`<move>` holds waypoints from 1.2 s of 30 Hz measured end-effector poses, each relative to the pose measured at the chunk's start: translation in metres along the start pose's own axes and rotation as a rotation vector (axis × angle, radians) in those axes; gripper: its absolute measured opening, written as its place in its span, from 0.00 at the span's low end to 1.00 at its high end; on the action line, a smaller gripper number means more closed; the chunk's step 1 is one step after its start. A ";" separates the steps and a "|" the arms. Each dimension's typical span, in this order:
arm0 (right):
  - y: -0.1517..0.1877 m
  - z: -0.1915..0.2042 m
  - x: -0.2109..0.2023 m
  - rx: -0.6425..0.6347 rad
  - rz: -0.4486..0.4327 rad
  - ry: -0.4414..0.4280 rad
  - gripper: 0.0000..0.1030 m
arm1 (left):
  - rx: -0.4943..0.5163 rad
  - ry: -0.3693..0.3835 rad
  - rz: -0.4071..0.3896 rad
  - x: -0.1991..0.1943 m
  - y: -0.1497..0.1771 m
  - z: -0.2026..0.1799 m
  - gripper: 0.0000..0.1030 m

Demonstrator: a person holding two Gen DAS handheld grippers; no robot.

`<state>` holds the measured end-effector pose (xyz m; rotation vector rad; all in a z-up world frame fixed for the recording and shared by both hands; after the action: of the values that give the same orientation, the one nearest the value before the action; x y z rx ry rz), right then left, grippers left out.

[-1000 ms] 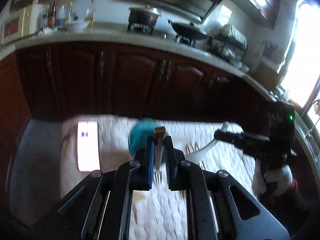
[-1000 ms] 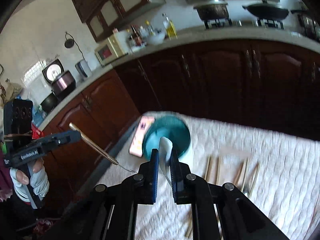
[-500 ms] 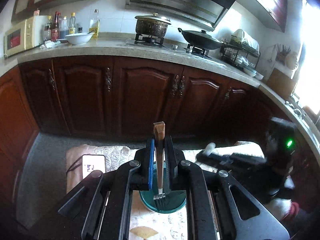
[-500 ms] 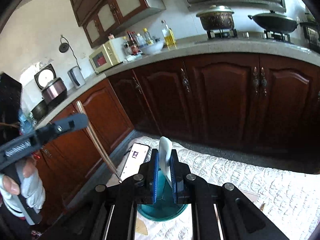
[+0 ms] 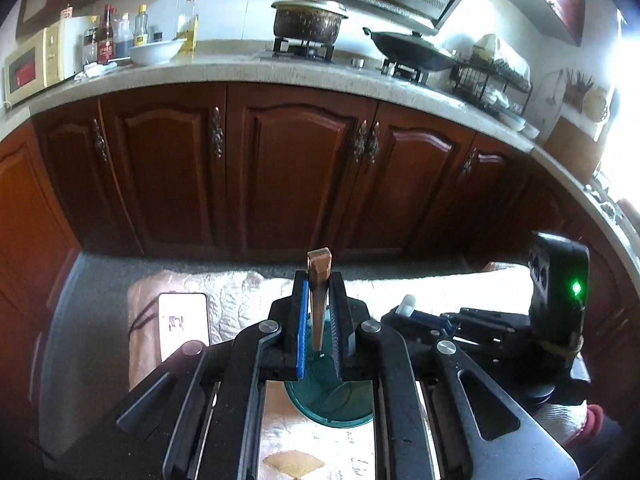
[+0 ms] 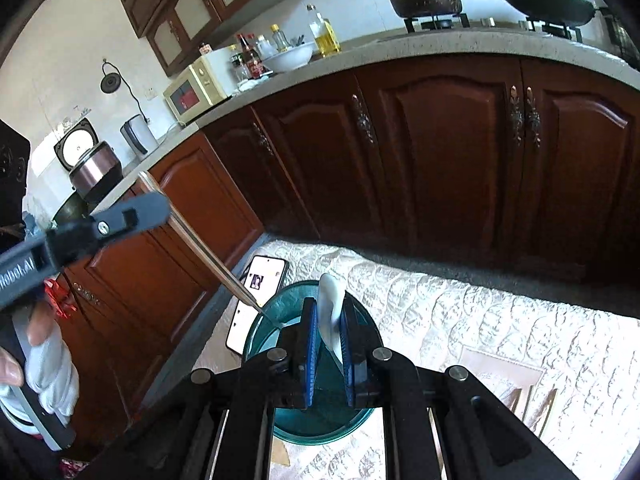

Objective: Organize utensils
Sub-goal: 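Lower the fork into the holder and open the left gripper while the right gripper releases the spoon there, then move both open grippers back down to the utensils on the cloth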

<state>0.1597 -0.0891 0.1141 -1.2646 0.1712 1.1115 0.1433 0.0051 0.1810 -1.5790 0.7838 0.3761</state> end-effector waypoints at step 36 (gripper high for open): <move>0.044 -0.014 -0.046 0.002 -0.023 0.070 0.30 | -0.094 -0.094 0.000 -0.004 0.055 -0.009 0.53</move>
<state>0.1109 -0.1313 0.1094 -1.3020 0.2097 1.0478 0.1016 -0.0029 0.1440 -1.6364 0.7022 0.4894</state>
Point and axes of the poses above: each gripper's, at about its wrist camera, not at the fingertips, and x roughly the way its jaws point, z to its left, y to its underside, the point moved 10 cm from there along x, roughly the way its jaws point
